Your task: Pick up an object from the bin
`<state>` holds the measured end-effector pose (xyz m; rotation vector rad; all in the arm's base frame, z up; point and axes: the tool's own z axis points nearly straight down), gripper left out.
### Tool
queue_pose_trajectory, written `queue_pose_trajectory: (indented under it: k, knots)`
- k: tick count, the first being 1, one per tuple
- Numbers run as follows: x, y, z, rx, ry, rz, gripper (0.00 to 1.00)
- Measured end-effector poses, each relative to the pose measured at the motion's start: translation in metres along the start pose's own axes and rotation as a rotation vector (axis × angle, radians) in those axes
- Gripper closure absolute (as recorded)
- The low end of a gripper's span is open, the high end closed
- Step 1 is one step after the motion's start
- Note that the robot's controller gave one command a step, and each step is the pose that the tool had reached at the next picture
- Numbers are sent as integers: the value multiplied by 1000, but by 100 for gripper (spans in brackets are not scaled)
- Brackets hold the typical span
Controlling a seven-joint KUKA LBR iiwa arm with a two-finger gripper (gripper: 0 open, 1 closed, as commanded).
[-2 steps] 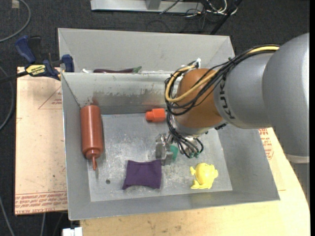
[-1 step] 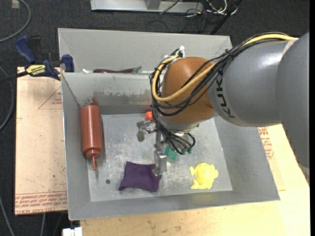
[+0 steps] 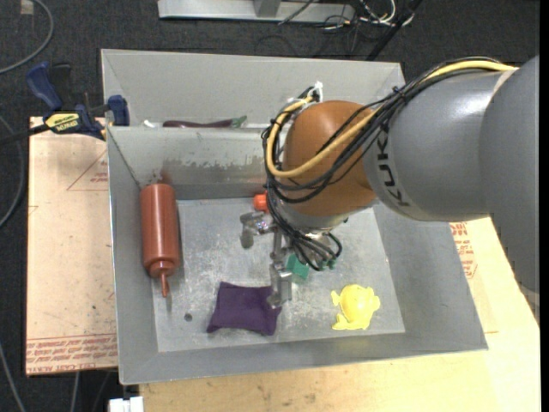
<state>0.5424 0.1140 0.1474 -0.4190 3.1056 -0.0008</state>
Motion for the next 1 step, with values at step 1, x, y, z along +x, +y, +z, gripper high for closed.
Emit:
queue_pose_trajectory:
  k: [1]
  knots:
    - [32,17,73,-2,-5,-150,100]
